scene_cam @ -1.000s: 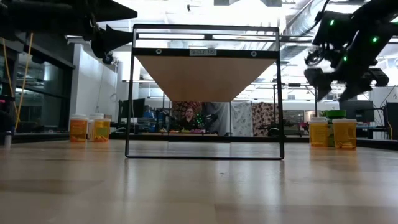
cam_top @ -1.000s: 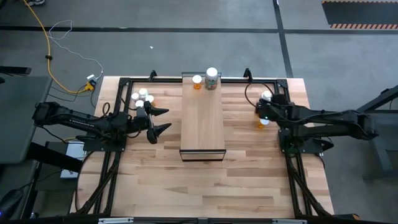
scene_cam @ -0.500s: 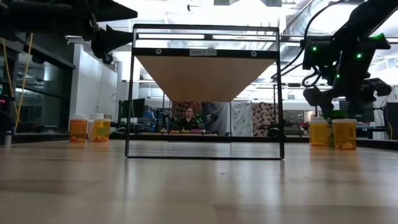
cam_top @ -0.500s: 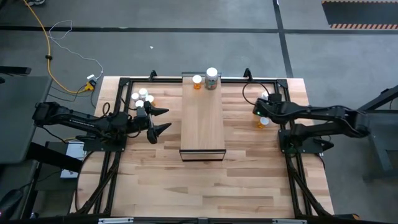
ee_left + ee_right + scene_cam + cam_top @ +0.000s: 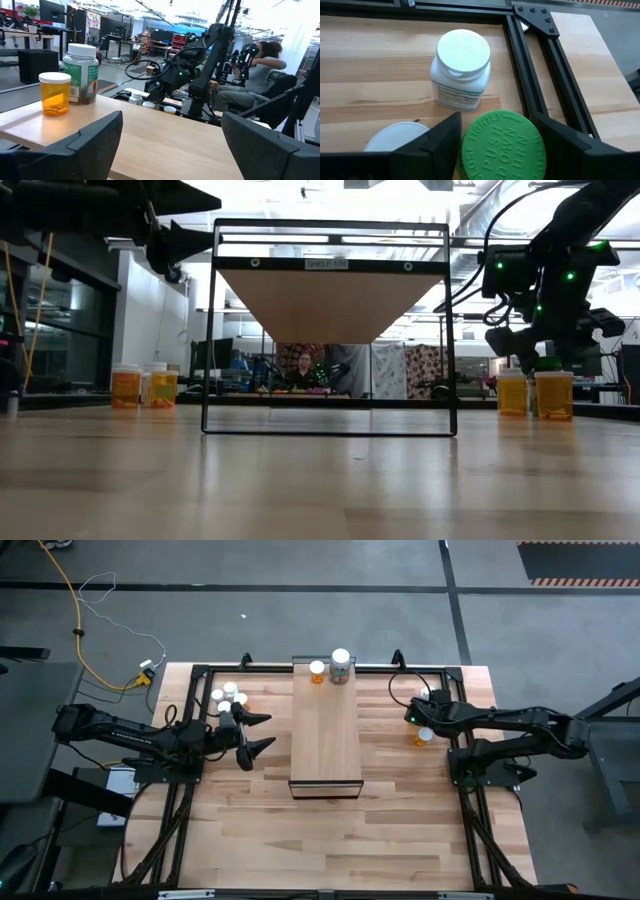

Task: Pick and place medicine bottles onto shelf by color
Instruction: Put the green pill bottle on the shelf, then put the bottom right yellow pill bottle on the shelf

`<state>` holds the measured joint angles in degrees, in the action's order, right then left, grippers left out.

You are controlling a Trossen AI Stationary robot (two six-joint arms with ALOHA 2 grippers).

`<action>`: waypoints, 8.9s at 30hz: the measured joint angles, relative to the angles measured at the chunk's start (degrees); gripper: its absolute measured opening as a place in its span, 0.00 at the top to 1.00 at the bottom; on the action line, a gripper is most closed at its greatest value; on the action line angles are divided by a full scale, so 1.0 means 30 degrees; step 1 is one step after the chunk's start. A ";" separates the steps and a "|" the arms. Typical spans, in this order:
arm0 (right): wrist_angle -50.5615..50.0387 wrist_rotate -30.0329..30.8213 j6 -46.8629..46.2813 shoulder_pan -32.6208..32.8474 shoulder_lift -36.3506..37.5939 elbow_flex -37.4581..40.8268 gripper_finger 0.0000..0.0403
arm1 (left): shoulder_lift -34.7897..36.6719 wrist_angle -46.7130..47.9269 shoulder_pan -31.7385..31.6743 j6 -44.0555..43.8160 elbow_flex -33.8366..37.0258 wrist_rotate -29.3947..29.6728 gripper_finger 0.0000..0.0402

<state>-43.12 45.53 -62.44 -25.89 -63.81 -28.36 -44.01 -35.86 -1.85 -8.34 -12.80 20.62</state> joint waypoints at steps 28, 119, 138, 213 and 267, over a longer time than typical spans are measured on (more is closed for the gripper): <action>0.3499 0.7688 0.5212 0.7125 0.2907 -0.1676 0.55 | 0.0000 -0.0007 0.0000 0.0189 0.0000 0.0911 0.18; 0.5121 -0.9593 1.7913 0.2620 -0.9632 -1.7735 0.53 | 0.0000 0.0583 0.0002 0.0148 -0.0007 0.0896 0.18; 0.5033 -0.9731 1.7604 0.2528 -0.9632 -1.7733 0.48 | 0.0000 0.0583 0.0004 -0.0146 -0.0007 0.0829 0.18; 1.0361 -1.0044 1.7770 0.5536 0.2841 -0.4542 0.13 | -0.0007 0.0583 0.0001 0.0192 -0.0007 -0.0232 0.18; -0.4968 -0.5297 -0.2401 0.5910 -0.1175 -0.3118 0.13 | -0.0007 0.0291 0.0001 0.0991 -0.0007 0.0342 0.18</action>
<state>-58.02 29.64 -69.64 -8.16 -67.33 -37.71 -44.03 -34.98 -1.84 -5.37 -12.82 21.65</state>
